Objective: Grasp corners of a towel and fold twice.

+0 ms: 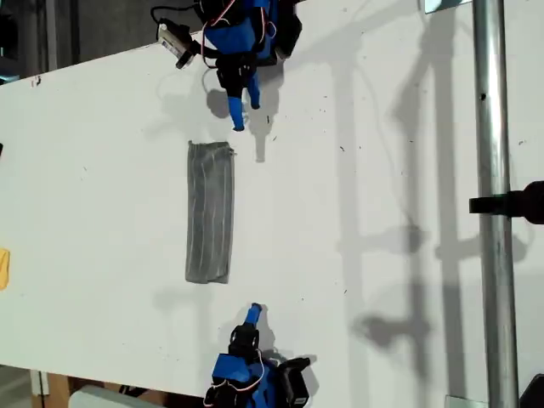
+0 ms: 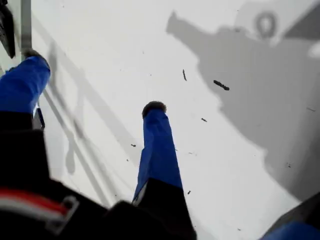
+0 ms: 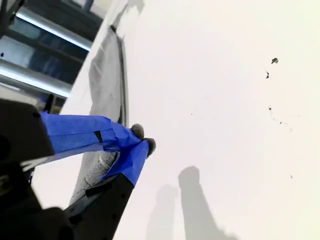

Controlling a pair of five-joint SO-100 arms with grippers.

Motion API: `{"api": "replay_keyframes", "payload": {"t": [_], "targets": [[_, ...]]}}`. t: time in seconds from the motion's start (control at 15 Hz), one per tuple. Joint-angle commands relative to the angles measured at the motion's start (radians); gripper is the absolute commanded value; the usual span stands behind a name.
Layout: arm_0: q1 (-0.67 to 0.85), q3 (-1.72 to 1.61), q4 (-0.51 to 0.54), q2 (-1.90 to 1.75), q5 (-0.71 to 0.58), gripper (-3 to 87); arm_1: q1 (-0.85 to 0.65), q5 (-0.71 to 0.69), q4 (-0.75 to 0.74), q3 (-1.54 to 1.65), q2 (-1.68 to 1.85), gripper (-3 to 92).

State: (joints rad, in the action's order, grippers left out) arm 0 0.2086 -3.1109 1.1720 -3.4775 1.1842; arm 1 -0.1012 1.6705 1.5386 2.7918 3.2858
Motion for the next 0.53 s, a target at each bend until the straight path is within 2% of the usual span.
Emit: {"api": "replay_keyframes", "payload": {"t": [0.0,0.13,0.27,0.33,0.47], "targets": [[0.011,-0.008,-0.012,-0.003,0.002,-2.7,-0.072,-0.084,0.008,-0.040,-0.012,38.4],[0.018,-0.008,-0.012,-0.003,0.003,-2.7,-0.273,-0.354,-0.055,-0.225,-0.268,40.2],[0.020,-0.008,-0.011,-0.003,0.005,-2.5,-0.465,-0.660,-0.212,-0.373,-0.597,42.8],[0.018,-0.008,-0.008,-0.003,0.006,-2.5,-0.505,-0.764,-0.310,-0.393,-0.692,43.2],[0.017,-0.008,-0.003,-0.003,0.014,-2.5,-0.552,-0.868,-0.448,-0.416,-0.861,44.2]]}}
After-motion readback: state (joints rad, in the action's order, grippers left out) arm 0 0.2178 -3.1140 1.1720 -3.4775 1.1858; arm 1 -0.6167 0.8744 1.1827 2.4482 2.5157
